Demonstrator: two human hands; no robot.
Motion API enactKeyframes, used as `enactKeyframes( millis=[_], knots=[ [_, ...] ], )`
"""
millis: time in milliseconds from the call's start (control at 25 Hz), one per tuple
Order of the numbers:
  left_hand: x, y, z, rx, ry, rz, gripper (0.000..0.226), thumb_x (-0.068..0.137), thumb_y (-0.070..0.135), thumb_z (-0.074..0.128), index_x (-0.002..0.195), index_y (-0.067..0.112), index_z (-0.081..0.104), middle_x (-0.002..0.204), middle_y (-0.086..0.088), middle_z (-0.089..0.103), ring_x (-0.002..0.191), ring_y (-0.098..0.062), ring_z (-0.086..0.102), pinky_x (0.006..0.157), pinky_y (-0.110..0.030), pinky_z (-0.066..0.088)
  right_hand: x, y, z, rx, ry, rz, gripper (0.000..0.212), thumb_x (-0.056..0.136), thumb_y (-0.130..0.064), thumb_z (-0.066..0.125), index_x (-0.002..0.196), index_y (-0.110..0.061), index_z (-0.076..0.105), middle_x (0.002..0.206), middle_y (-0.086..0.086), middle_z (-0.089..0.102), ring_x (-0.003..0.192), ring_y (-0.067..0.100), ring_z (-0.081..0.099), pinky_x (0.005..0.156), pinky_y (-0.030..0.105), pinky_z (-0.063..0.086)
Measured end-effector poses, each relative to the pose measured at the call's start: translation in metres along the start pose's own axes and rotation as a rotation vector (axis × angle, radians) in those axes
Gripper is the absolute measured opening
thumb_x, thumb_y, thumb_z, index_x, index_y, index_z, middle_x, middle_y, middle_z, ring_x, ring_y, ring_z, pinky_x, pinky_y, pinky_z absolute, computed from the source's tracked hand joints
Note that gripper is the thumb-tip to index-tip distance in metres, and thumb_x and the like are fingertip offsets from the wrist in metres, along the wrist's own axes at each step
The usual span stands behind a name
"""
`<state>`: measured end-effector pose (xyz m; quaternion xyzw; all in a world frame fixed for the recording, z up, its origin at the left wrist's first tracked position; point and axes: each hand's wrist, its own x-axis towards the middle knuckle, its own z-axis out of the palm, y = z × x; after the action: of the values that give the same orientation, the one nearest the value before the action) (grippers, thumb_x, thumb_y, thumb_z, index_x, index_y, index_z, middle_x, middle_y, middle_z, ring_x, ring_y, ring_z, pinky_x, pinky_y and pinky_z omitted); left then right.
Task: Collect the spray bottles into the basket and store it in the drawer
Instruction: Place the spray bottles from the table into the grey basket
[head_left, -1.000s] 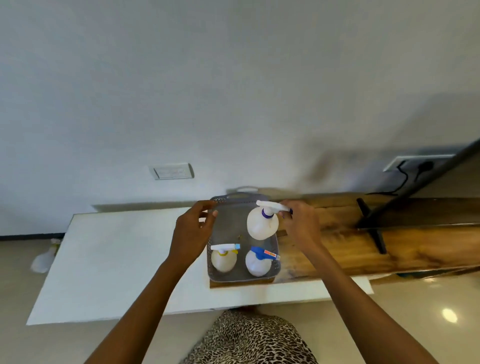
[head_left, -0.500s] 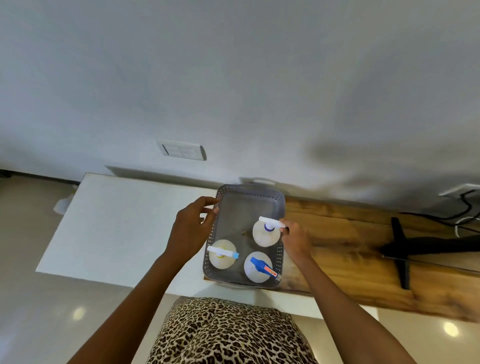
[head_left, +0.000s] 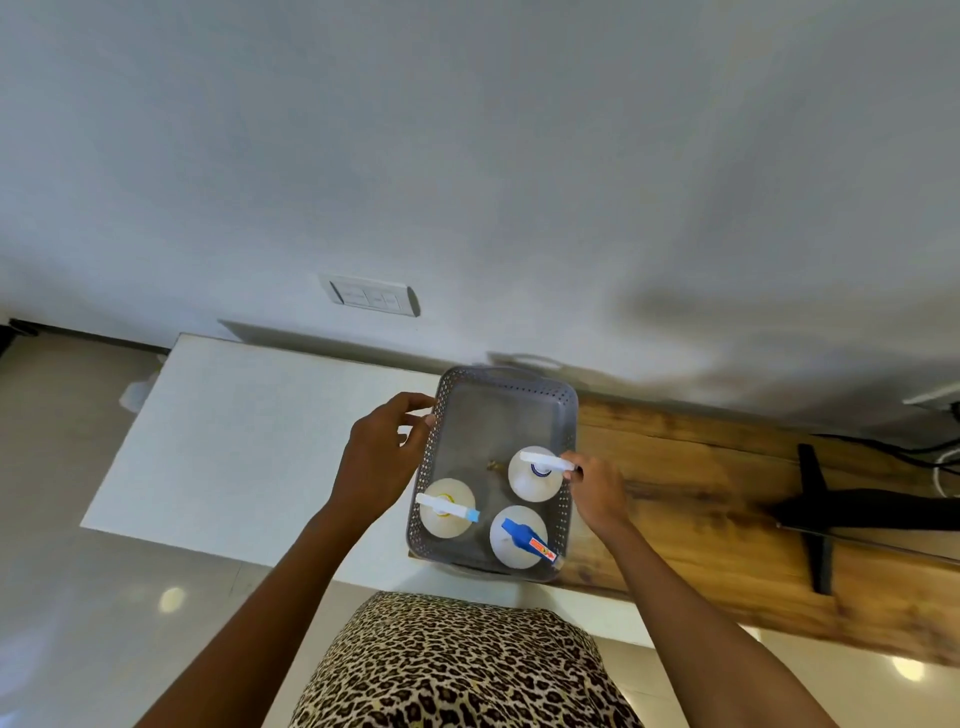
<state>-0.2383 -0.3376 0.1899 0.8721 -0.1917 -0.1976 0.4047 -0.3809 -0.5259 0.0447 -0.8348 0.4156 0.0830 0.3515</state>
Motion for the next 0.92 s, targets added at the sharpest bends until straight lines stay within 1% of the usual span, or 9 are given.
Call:
enactKeyframes(
  millis=[160,280,400,600,680,800,880,920],
  knots=[
    [-0.003,0.003,0.001,-0.003,-0.008,0.004,0.022,0.089,0.019,0.053,0.109,0.015,0.06,0.106,0.005,0.063,0.094,-0.009,0.057,0.073,-0.008,0.041,-0.004,-0.003,-0.004,0.002,-0.027,-0.025,0.039,0.087,-0.005,0.058,0.126,-0.008,0.054,0.124,0.016,0.062,0.112,0.029,0.058,0.096,0.038,0.048],
    [-0.004,0.007,-0.002,-0.004,0.0,0.037,0.022,0.089,0.02,0.053,0.11,0.014,0.06,0.11,0.0,0.065,0.094,-0.009,0.057,0.076,-0.014,0.043,-0.008,-0.008,-0.005,-0.014,0.01,-0.054,0.045,0.084,-0.005,0.061,0.127,-0.01,0.052,0.132,0.013,0.056,0.12,0.027,0.052,0.1,0.039,0.047],
    [-0.005,0.012,-0.006,-0.015,0.003,0.063,0.025,0.089,0.019,0.053,0.112,0.012,0.06,0.113,-0.004,0.065,0.095,-0.011,0.057,0.082,-0.023,0.045,-0.017,-0.015,-0.01,-0.014,0.037,-0.052,0.049,0.082,-0.007,0.064,0.129,-0.011,0.05,0.136,0.011,0.052,0.124,0.027,0.049,0.102,0.04,0.046],
    [-0.008,0.014,-0.008,-0.046,-0.039,0.134,0.022,0.089,0.019,0.054,0.109,0.014,0.061,0.11,-0.003,0.067,0.096,-0.015,0.061,0.08,-0.022,0.044,-0.042,-0.023,-0.019,0.021,0.124,-0.008,0.046,0.085,-0.011,0.062,0.129,-0.012,0.049,0.135,0.009,0.052,0.125,0.024,0.047,0.1,0.034,0.043],
    [-0.008,0.016,-0.009,-0.03,-0.094,0.199,0.021,0.089,0.02,0.054,0.108,0.015,0.062,0.108,-0.004,0.068,0.098,-0.015,0.061,0.079,-0.023,0.046,-0.059,-0.027,-0.024,0.044,0.189,0.014,0.043,0.086,-0.013,0.06,0.128,-0.013,0.05,0.135,0.008,0.052,0.125,0.023,0.046,0.099,0.031,0.042],
    [-0.013,0.023,-0.01,-0.031,-0.219,0.303,0.021,0.089,0.019,0.054,0.108,0.015,0.062,0.107,-0.004,0.067,0.098,-0.015,0.06,0.08,-0.025,0.047,-0.095,-0.037,-0.028,0.11,0.317,0.065,0.04,0.087,-0.015,0.059,0.126,-0.011,0.051,0.133,0.008,0.054,0.123,0.023,0.048,0.097,0.029,0.042],
    [-0.021,0.03,-0.01,-0.006,-0.321,0.4,0.021,0.089,0.018,0.054,0.109,0.014,0.062,0.107,-0.003,0.066,0.094,-0.013,0.059,0.079,-0.021,0.046,-0.127,-0.041,-0.028,0.163,0.429,0.107,0.038,0.087,-0.017,0.06,0.125,-0.013,0.053,0.131,0.007,0.055,0.12,0.021,0.05,0.093,0.025,0.041],
    [-0.025,0.032,-0.008,-0.001,-0.359,0.442,0.021,0.089,0.017,0.054,0.109,0.015,0.062,0.105,-0.002,0.066,0.092,-0.011,0.057,0.076,-0.016,0.045,-0.143,-0.043,-0.027,0.187,0.477,0.128,0.037,0.087,-0.018,0.06,0.124,-0.014,0.053,0.129,0.007,0.056,0.119,0.02,0.051,0.09,0.023,0.04]
  ],
)
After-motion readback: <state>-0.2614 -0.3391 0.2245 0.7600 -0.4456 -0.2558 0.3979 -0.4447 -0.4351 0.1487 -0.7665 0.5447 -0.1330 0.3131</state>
